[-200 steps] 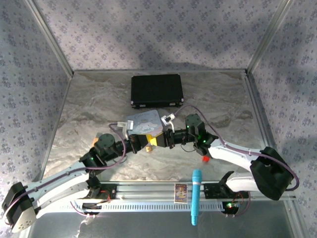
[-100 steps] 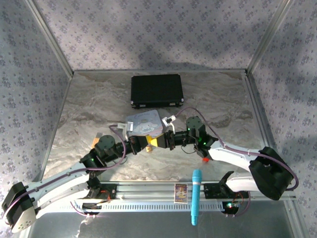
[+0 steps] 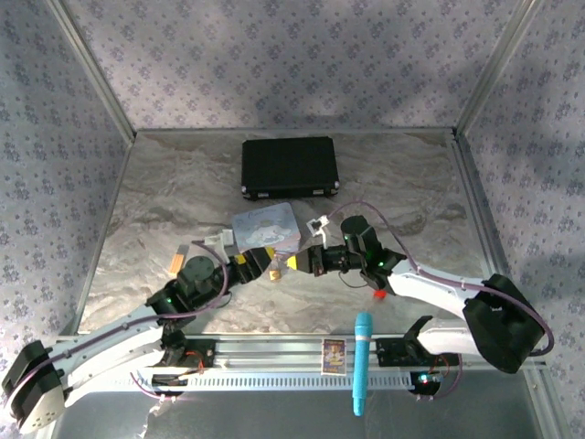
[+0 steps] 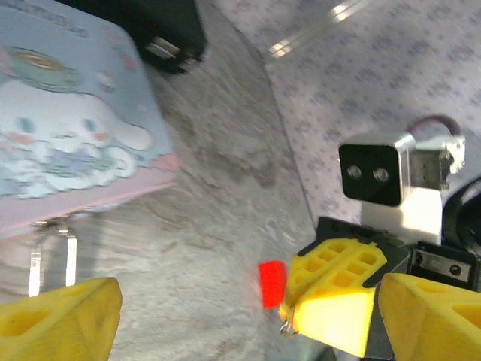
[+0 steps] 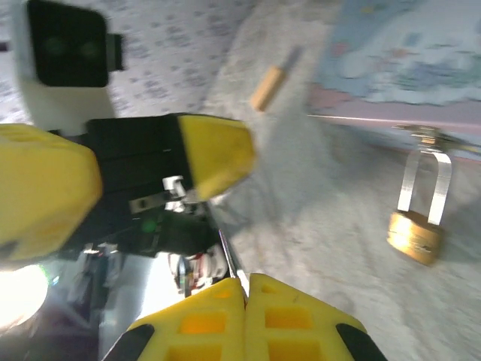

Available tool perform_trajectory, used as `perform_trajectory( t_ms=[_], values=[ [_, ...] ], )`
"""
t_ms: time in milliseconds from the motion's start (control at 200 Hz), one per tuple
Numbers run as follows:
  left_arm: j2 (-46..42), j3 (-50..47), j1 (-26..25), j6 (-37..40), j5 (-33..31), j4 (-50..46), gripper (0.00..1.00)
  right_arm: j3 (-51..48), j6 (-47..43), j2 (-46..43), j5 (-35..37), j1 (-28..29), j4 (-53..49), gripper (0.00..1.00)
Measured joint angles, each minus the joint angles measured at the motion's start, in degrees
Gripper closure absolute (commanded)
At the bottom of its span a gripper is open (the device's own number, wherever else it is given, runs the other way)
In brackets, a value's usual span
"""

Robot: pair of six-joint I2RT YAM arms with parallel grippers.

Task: Unlock the padlock with the key

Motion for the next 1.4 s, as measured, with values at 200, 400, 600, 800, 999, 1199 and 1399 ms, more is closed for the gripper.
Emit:
perform_trajectory(
  t_ms=[200, 400, 600, 800, 999, 1199, 1399],
  values=[
    [8.6, 5.4, -0.3, -1.6, -4.5, -11.9, 0.26, 0.0, -1.6, 0.0, 11.3, -1.4, -11.5, 1.00],
    [24.3, 8.6, -2.8, 0.2, -5.8, -12.5, 0.27, 0.0, -2.8, 0.1, 16.0, -1.4, -16.9, 1.00],
    [34.9, 11.8, -2.9, 2.4, -7.3, -9.2, 0.35, -0.2, -3.0, 0.2, 17.4, -1.3, -17.9, 1.00],
    [40.9, 12.0, -2.9, 2.6, -8.9, -5.0, 0.48, -1.3, -3.0, 0.2, 17.8, -1.1, -17.9, 1.00],
    [42.5, 12.2, -3.8, 2.2, -11.5, -3.9, 0.55, -2.6, -2.9, 0.4, 18.0, -0.9, -17.3, 1.00],
    [44.3, 12.7, -5.5, 0.8, -14.5, -2.7, 0.69, -3.5, -1.6, 3.4, 17.8, 0.4, -13.4, 1.00],
    [45.5, 12.7, -6.6, -1.2, -13.9, -0.7, 0.81, -4.3, 2.1, 7.0, 17.7, 2.4, -7.7, 1.00]
  ],
)
